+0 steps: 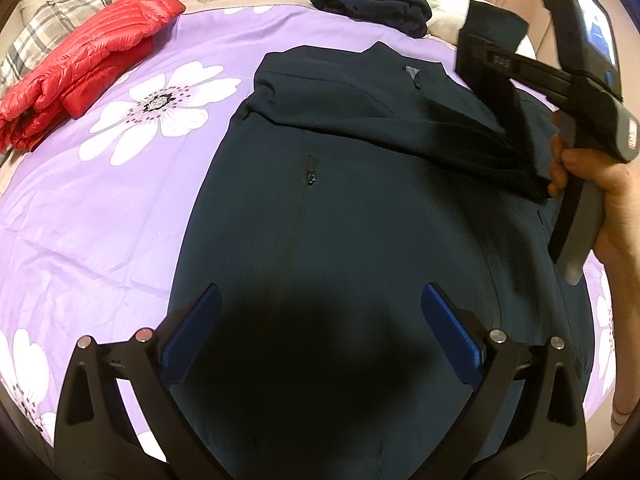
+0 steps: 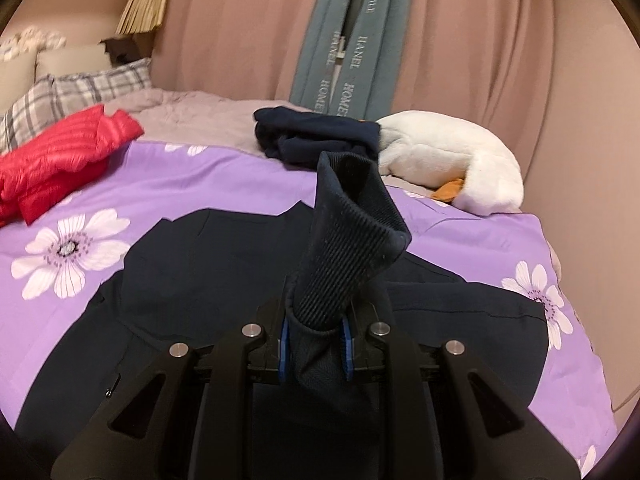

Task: Fold large clothes

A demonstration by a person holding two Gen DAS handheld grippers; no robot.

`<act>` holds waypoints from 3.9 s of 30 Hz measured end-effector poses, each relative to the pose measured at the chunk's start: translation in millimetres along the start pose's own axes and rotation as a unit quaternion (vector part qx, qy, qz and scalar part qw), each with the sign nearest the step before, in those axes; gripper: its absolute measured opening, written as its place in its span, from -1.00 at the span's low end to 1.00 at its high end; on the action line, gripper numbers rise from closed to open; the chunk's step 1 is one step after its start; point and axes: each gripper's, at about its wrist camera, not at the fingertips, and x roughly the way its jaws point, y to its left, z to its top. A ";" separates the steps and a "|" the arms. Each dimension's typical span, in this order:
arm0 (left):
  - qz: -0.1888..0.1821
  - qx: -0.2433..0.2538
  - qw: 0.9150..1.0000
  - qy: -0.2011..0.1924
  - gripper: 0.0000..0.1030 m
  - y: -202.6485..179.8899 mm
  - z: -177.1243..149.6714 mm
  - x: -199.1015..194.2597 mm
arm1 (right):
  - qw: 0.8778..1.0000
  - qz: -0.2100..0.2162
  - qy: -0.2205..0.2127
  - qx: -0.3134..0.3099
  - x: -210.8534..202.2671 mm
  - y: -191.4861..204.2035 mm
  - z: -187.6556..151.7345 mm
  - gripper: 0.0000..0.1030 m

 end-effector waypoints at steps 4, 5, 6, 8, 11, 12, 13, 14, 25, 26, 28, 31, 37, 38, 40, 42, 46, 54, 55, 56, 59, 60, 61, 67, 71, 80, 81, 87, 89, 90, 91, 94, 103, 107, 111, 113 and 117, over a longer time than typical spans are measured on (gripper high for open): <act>-0.002 -0.004 1.000 0.003 0.96 3.6 3.3 5.1 | 1.000 -0.004 0.012 -0.019 18.3 18.3 -1.9 -0.62; -0.002 -0.006 1.000 0.004 0.96 4.6 4.2 6.2 | 1.000 -0.004 0.015 -0.020 21.3 21.1 -2.6 -0.62; -0.002 -0.007 1.000 0.004 0.96 5.0 4.4 7.1 | 1.000 -0.004 0.020 -0.021 26.9 26.0 -3.5 -0.62; 0.001 -0.011 1.000 0.006 0.96 8.2 6.0 10.0 | 0.999 -0.004 0.028 -0.022 35.0 34.8 -5.1 -0.62; 0.000 -0.022 1.000 0.011 0.96 13.9 7.3 14.0 | 0.999 0.003 0.040 -0.031 48.0 53.4 -8.2 -0.62; -0.003 -0.026 1.000 0.012 0.96 15.7 7.5 15.0 | 0.998 0.008 0.044 -0.033 50.9 57.3 -9.3 -0.61; -0.009 -0.034 0.999 0.014 0.96 18.9 7.9 16.6 | 0.998 0.018 0.052 -0.038 55.2 63.9 -11.2 -0.61; -0.015 -0.040 0.999 0.016 0.96 21.5 8.3 17.9 | 0.997 0.026 0.058 -0.041 58.5 67.8 -12.5 -0.57; -0.055 -0.090 0.994 0.008 0.96 40.5 30.7 27.5 | 0.974 0.208 0.084 0.022 16.7 40.6 -29.0 0.22; -0.065 -0.092 0.994 0.006 0.96 39.4 36.4 29.2 | 0.971 0.222 0.079 0.037 6.0 26.9 -31.2 0.26; -0.099 -0.094 0.991 0.000 0.96 34.2 52.2 36.5 | 0.964 0.248 0.077 0.060 -6.5 8.7 -35.5 0.31; -0.162 -0.112 0.980 -0.001 0.96 28.2 75.4 54.0 | 0.965 0.240 0.072 0.076 -22.4 -16.7 -45.2 0.32; -0.224 -0.158 0.962 0.010 0.95 25.5 120.7 105.4 | 0.962 0.225 0.077 0.131 -35.2 -61.5 -73.1 0.31; -0.214 -0.155 0.964 0.007 0.93 22.7 127.1 112.4 | 0.962 0.222 0.077 0.137 -36.1 -66.5 -76.7 0.31; -0.194 -0.150 0.969 0.009 0.91 18.6 134.4 124.1 | 0.961 0.218 0.078 0.153 -39.4 -77.8 -88.2 0.31; -0.182 -0.146 0.972 0.017 0.79 15.3 139.8 135.7 | 0.959 0.217 0.082 0.165 -40.3 -86.3 -97.8 0.31; -0.139 -0.120 0.982 0.038 0.20 -0.8 145.5 155.8 | 0.956 0.214 0.088 0.182 -40.5 -99.2 -111.4 0.31; -0.108 -0.096 0.989 0.020 -0.74 -3.4 144.1 154.8 | 0.952 0.206 0.093 0.208 -38.0 -116.4 -125.5 0.31; -0.110 -0.096 0.989 0.018 -0.78 -2.6 144.5 152.9 | 0.951 0.204 0.094 0.210 -37.9 -117.2 -126.6 0.31; -0.110 -0.094 0.989 0.013 -0.81 -2.0 145.1 150.8 | 0.951 0.202 0.094 0.214 -38.4 -117.9 -127.5 0.31; -0.102 -0.086 0.991 -0.007 -0.84 -3.4 149.2 141.9 | 0.949 0.202 0.094 0.225 -36.4 -120.6 -129.1 0.31; -0.097 -0.081 0.992 -0.016 -0.85 -5.1 151.7 138.0 | 0.948 0.201 0.095 0.227 -36.0 -121.4 -129.8 0.31; -0.092 -0.076 0.993 -0.023 -0.85 -6.9 153.8 135.4 | 0.948 0.201 0.095 0.230 -35.3 -121.8 -130.3 0.31; -0.051 -0.040 0.997 -0.049 -0.85 -11.8 168.8 121.4 | 0.948 0.198 0.096 0.230 -32.9 -124.5 -129.1 0.31; -0.032 -0.041 0.997 -0.061 -0.85 -3.5 177.4 118.0 | 0.950 0.192 0.093 0.227 -34.6 -124.3 -127.1 0.31; 0.003 -0.043 0.999 -0.020 -0.84 16.7 180.6 144.8 | 0.951 0.185 0.104 0.224 -30.6 -122.6 -131.2 0.31; 0.003 -0.040 0.999 -0.015 -0.82 17.0 177.9 147.1 | 0.951 0.185 0.105 0.225 -30.4 -123.2 -131.4 0.31; -0.001 -0.031 1.000 -0.004 -0.24 20.7 166.4 145.2 | 0.950 0.185 0.106 0.228 -30.1 -128.4 -127.9 0.31; 0.005 -0.029 1.000 -0.004 -0.04 23.3 163.4 141.6 | 0.950 0.184 0.105 0.228 -29.6 -130.7 -126.4 0.31; 0.010 -0.025 1.000 -0.006 -0.01 24.9 161.7 138.0 | 0.950 0.184 0.106 0.228 -29.1 -132.8 -125.8 0.31; 0.015 -0.022 1.000 -0.009 0.03 24.9 160.8 134.5 | 0.950 0.183 0.106 0.229 -28.3 -135.0 -125.5 0.31; 0.030 -0.004 0.999 -0.035 0.21 22.4 160.8 116.1 | 0.950 0.176 0.109 0.232 -22.4 -143.6 -121.8 0.31; 0.022 0.072 0.995 -0.072 0.39 -36.9 167.5 104.0 | 0.967 0.127 0.116 0.189 21.3 -146.7 -84.9 0.31; 0.014 0.098 0.993 -0.061 0.39 -63.2 167.4 121.4 | 0.974 0.103 0.113 0.169 45.2 -142.2 -66.6 0.31; 0.025 0.117 0.992 -0.032 0.39 -73.2 159.8 148.6 | 0.978 0.082 0.139 0.132 70.0 -132.2 -66.9 0.31; 0.028 0.118 0.992 -0.021 0.39 -69.9 153.6 156.5 | 0.977 0.080 0.166 0.104 79.2 -125.0 -78.2 0.31; 0.027 0.126 0.992 -0.004 0.39 -55.1 135.3 163.8 | 0.977 0.086 0.191 0.052 74.7 -113.3 -104.1 0.31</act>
